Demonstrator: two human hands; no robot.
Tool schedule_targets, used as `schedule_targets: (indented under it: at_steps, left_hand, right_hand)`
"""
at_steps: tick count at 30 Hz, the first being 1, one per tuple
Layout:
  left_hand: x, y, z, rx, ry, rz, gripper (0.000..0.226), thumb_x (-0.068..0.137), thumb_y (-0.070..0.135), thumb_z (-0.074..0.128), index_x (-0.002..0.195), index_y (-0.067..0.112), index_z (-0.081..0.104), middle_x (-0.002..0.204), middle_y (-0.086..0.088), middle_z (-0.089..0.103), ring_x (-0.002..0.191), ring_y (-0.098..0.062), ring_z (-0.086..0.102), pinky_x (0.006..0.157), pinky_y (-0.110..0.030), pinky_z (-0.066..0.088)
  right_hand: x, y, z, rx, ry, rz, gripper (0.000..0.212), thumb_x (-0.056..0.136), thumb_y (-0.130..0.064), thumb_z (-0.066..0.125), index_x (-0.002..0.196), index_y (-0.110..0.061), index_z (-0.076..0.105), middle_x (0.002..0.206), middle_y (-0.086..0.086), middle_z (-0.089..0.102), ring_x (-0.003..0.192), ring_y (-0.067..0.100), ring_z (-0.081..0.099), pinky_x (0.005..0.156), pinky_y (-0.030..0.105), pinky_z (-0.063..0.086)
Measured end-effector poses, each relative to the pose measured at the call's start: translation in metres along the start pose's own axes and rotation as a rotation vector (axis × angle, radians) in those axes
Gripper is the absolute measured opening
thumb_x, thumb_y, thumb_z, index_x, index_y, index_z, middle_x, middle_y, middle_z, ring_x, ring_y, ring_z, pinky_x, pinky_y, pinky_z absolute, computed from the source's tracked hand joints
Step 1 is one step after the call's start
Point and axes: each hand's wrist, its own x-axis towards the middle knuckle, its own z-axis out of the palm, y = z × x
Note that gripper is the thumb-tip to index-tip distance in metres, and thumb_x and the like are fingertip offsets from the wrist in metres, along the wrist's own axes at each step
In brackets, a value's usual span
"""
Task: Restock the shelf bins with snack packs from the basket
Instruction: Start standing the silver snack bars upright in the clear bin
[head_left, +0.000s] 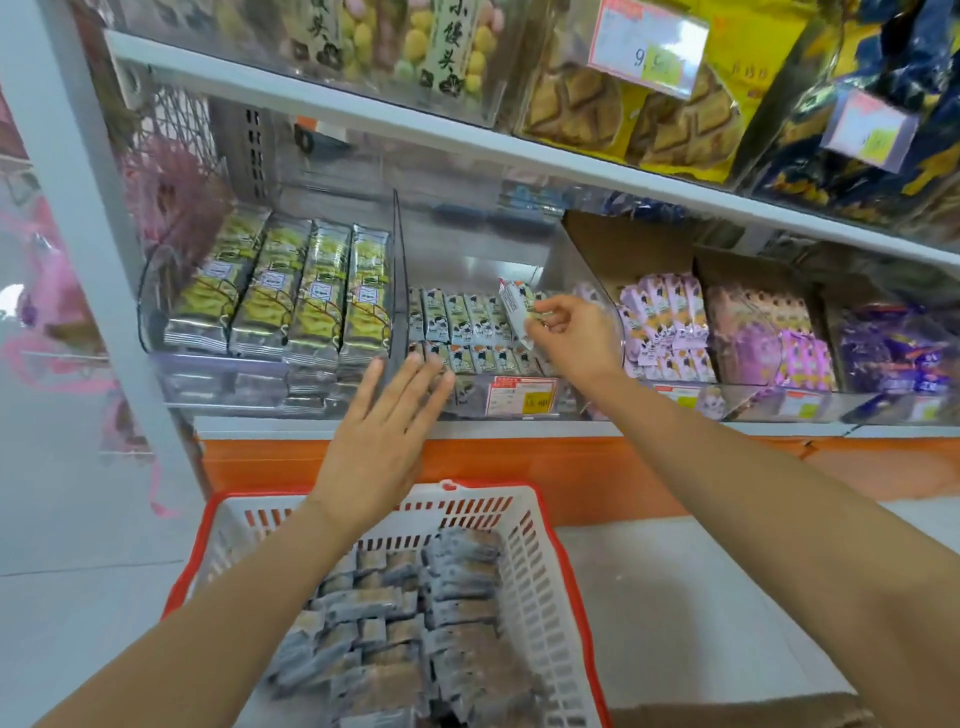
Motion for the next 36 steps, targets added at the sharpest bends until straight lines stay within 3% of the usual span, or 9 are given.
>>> schedule_targets:
  at_steps: [3, 8, 12, 17, 19, 23, 27, 33, 36]
  left_hand:
    - [0.001, -0.003, 0.01, 0.005, 0.044, 0.008, 0.097, 0.07, 0.005, 0.07, 0.154, 0.006, 0.02, 0.159, -0.013, 0.023, 0.15, -0.029, 0.011, 0.122, -0.05, -0.002]
    - [0.003, -0.006, 0.027, -0.01, 0.077, 0.008, 0.104, 0.068, 0.009, 0.076, 0.154, 0.008, 0.018, 0.159, -0.007, 0.019, 0.151, -0.022, -0.005, 0.122, -0.047, -0.007]
    - [0.003, -0.011, 0.036, 0.018, 0.109, 0.051, 0.103, 0.071, 0.015, 0.074, 0.155, 0.009, 0.015, 0.16, -0.007, 0.016, 0.151, -0.022, -0.005, 0.122, -0.046, -0.008]
    - [0.003, -0.012, 0.042, 0.049, 0.203, 0.083, 0.066, 0.092, 0.012, 0.037, 0.155, 0.009, 0.016, 0.16, -0.009, 0.018, 0.149, -0.025, 0.008, 0.122, -0.047, -0.005]
    - [0.003, -0.012, 0.043, 0.047, 0.199, 0.078, 0.062, 0.094, 0.009, 0.028, 0.155, 0.01, 0.016, 0.16, -0.008, 0.019, 0.149, -0.025, 0.01, 0.122, -0.047, -0.004]
    - [0.002, -0.011, 0.04, 0.054, 0.189, 0.07, 0.068, 0.09, 0.009, 0.036, 0.156, 0.009, 0.016, 0.161, -0.008, 0.017, 0.149, -0.026, 0.009, 0.122, -0.047, -0.004]
    - [0.001, -0.009, 0.033, 0.042, 0.148, 0.065, 0.071, 0.089, 0.009, 0.04, 0.156, 0.009, 0.017, 0.161, -0.009, 0.014, 0.15, -0.026, 0.008, 0.122, -0.048, -0.005]
    - [0.001, -0.003, 0.014, 0.037, 0.066, 0.021, 0.088, 0.075, 0.003, 0.065, 0.154, 0.007, 0.026, 0.161, -0.011, 0.019, 0.15, -0.028, 0.014, 0.122, -0.051, 0.003]
    - [0.0, 0.001, 0.002, 0.036, -0.006, 0.008, 0.092, 0.073, 0.008, 0.071, 0.153, 0.006, 0.025, 0.161, -0.014, 0.021, 0.15, -0.03, 0.016, 0.121, -0.054, 0.009]
  right_hand:
    - [0.024, 0.002, 0.018, -0.101, -0.015, 0.019, 0.024, 0.086, -0.024, 0.069, 0.109, -0.015, 0.07, 0.074, -0.002, 0.066, 0.079, 0.016, 0.066, 0.082, 0.038, 0.056]
    - [0.047, -0.001, 0.042, -0.221, -0.032, 0.063, 0.026, 0.087, -0.019, 0.067, 0.111, -0.01, 0.071, 0.098, 0.009, 0.074, 0.087, 0.016, 0.065, 0.083, 0.023, 0.048]
    - [0.055, 0.0, 0.052, -0.291, -0.003, 0.051, 0.022, 0.085, -0.018, 0.066, 0.104, -0.009, 0.073, 0.097, 0.012, 0.074, 0.091, 0.023, 0.068, 0.091, 0.035, 0.053]
    - [0.061, 0.005, 0.06, -0.346, -0.064, 0.06, 0.02, 0.084, -0.019, 0.072, 0.099, -0.007, 0.074, 0.101, 0.016, 0.07, 0.095, 0.026, 0.065, 0.093, 0.042, 0.052]
    - [0.062, 0.004, 0.059, -0.341, -0.077, 0.072, 0.019, 0.084, -0.018, 0.073, 0.097, -0.004, 0.074, 0.102, 0.017, 0.069, 0.096, 0.027, 0.064, 0.093, 0.042, 0.051]
    - [0.059, 0.0, 0.049, -0.332, -0.147, 0.067, 0.024, 0.088, -0.016, 0.07, 0.103, 0.003, 0.072, 0.105, 0.019, 0.07, 0.101, 0.03, 0.064, 0.095, 0.038, 0.049]
    - [0.051, 0.0, 0.039, -0.367, -0.181, 0.037, 0.037, 0.086, -0.026, 0.072, 0.119, -0.012, 0.068, 0.12, 0.015, 0.064, 0.107, 0.025, 0.061, 0.099, 0.041, 0.049]
    - [0.018, -0.01, 0.016, -0.187, -0.106, -0.093, 0.03, 0.088, -0.019, 0.07, 0.117, -0.011, 0.068, 0.097, 0.002, 0.058, 0.089, 0.014, 0.057, 0.087, 0.031, 0.052]
    - [-0.008, -0.023, 0.006, -0.026, -0.094, -0.16, 0.025, 0.089, -0.013, 0.067, 0.114, -0.011, 0.067, 0.096, 0.003, 0.063, 0.085, 0.014, 0.059, 0.079, 0.025, 0.052]
